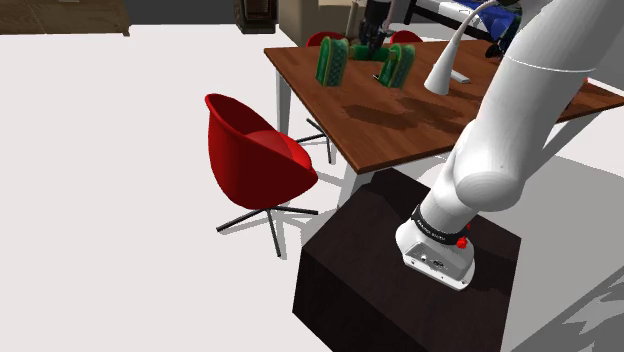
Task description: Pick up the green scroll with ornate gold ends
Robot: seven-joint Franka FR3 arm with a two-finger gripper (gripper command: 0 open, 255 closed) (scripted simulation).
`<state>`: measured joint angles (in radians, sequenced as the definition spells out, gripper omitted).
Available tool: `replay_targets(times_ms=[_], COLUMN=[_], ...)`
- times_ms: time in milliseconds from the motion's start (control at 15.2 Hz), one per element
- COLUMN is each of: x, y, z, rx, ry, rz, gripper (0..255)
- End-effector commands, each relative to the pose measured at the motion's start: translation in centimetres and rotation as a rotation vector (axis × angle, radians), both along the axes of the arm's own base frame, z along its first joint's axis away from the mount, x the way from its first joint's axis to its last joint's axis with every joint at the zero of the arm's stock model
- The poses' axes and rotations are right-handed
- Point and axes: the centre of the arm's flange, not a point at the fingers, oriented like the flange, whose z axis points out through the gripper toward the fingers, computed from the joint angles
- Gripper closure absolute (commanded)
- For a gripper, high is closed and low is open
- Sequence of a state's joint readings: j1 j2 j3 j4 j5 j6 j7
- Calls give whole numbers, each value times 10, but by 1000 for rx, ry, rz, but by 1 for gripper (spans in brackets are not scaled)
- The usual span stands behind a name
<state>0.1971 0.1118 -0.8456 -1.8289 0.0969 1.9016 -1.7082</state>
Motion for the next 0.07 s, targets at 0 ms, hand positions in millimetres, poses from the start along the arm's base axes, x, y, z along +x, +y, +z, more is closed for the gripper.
replay_targets(times_ms=[0], x=[0], y=[0], z=[5], rx=[-1], ry=[-2], rz=[0], gripper=[255])
